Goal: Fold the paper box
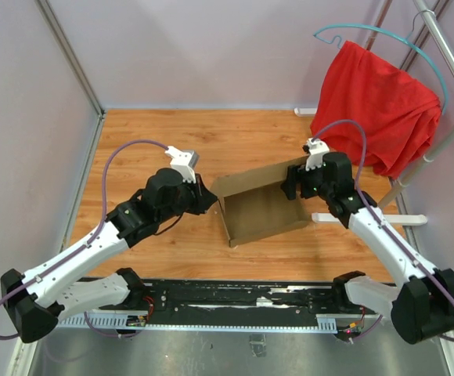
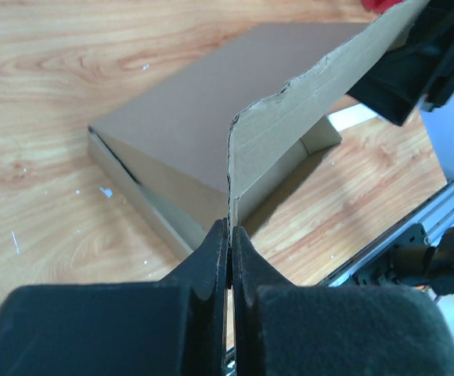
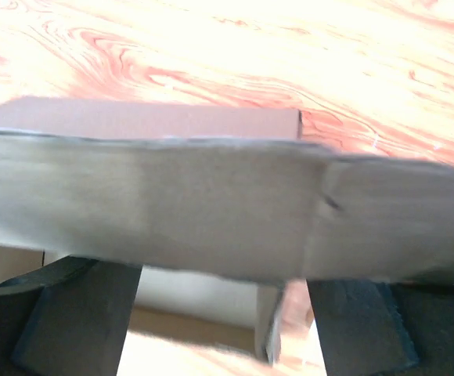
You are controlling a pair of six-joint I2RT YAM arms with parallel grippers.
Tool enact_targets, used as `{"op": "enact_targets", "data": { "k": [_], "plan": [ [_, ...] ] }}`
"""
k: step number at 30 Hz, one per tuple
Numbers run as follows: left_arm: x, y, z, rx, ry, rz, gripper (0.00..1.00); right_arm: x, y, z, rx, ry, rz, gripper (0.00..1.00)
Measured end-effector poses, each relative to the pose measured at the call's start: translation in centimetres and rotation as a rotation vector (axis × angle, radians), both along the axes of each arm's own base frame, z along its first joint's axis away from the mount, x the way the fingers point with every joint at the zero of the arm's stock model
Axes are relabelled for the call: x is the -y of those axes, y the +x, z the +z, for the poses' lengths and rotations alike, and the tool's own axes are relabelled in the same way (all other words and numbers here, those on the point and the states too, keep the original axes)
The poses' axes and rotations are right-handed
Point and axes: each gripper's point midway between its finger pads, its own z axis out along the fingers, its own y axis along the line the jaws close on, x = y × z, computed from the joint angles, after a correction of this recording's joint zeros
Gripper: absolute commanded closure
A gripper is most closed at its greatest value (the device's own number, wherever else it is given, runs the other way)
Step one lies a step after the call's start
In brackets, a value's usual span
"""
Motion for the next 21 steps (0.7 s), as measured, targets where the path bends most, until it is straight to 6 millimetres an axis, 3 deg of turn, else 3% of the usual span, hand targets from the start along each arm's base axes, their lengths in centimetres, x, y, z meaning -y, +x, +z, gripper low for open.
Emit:
{"op": "enact_targets", "data": {
  "k": [3,7,12,16,21],
  "plan": [
    [-0.2,-0.6,-1.4,-0.030,0.005,-0.008,0.99,1.0,-1.5,0.5,0.019,-0.009,-0.024,0.14],
    [-0.4,-1.3,-2.5,-0.056,0.002,-0.016,0.95,2.0,-3.5,2.9,0.084,0.000,-0.044,0.11],
    [-0.8,-2.0,-3.2,-0.069,-0.005,-0.020,0.81,2.8,-7.1,5.6,0.153,0.041,-0.033,0.11],
    [-1.1,-2.4,-3.3,-0.073,-0.011,-0.021,0.66,3.4,-9.9,6.6,0.181,0.086,-0.043,0.11],
    [-1.7,-3.5,-3.8,-0.084,-0.015,-0.036,0.62,3.7,-11.1,7.1,0.183,0.119,-0.060,0.12]
  ]
}}
